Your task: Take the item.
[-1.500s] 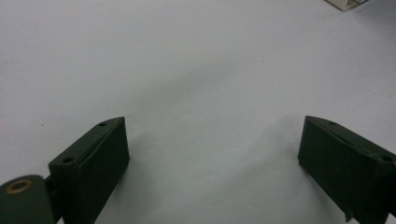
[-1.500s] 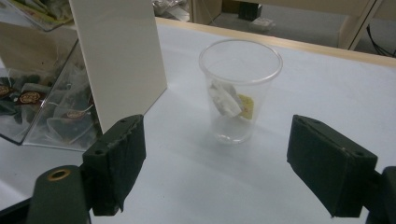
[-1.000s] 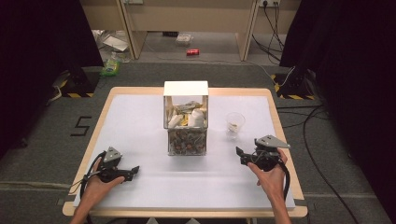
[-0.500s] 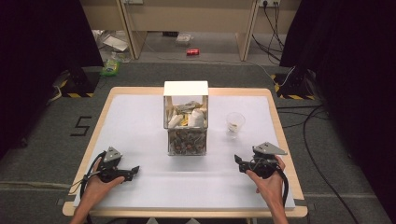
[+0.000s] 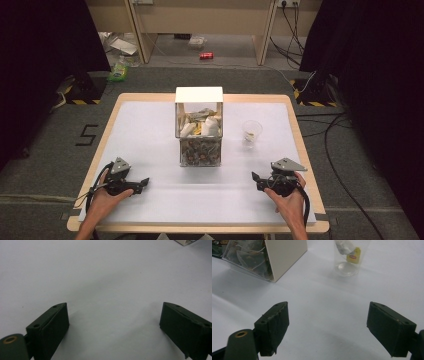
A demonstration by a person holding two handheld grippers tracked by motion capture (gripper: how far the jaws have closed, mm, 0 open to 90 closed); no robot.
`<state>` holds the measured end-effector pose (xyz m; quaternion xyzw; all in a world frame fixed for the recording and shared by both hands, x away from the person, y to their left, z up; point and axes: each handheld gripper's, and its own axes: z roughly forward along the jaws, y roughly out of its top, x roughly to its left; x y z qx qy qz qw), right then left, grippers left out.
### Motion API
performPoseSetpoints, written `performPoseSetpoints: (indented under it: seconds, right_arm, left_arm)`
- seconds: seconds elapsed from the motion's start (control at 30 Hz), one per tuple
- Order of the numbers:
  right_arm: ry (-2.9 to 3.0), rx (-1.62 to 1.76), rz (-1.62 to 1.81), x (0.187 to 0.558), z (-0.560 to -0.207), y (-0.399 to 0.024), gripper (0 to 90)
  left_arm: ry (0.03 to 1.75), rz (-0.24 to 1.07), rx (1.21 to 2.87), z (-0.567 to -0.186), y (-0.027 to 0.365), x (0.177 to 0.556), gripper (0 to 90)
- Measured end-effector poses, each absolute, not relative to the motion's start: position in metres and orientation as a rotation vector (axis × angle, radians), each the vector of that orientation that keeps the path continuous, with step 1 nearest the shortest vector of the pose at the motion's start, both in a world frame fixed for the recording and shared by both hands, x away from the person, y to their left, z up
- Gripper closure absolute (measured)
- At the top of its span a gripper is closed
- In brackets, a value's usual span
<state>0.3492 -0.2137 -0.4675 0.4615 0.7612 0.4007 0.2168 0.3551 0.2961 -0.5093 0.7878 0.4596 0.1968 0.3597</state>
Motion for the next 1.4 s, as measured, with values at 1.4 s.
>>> performPoseSetpoints:
  seconds: [1.4]
  right_arm:
    - [2.241,1.267,1.014,0.325,-0.49,-0.21,16.7]
  left_arm:
    - [1.184,0.507,2.031,-0.509,0.296,0.355,7.7]
